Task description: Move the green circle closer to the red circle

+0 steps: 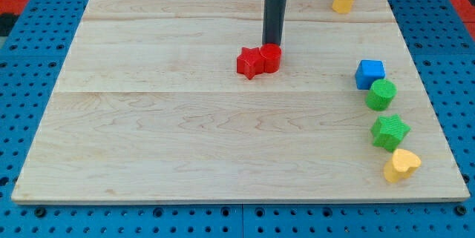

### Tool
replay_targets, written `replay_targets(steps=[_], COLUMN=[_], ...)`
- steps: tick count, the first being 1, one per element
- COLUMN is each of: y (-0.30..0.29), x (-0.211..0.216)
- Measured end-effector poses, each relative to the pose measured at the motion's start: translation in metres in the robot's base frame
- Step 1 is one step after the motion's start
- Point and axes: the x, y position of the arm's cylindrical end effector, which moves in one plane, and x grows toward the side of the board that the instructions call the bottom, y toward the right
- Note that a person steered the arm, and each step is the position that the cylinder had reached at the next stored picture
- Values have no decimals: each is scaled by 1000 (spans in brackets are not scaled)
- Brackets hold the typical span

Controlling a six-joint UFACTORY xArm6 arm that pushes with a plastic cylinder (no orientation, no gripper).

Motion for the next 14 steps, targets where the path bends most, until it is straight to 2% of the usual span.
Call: replay_targets(steps=[4,5,7,8,9,12,14], y=[182,225,238,218,151,41,20], x=[-10,15,117,127,122,121,109])
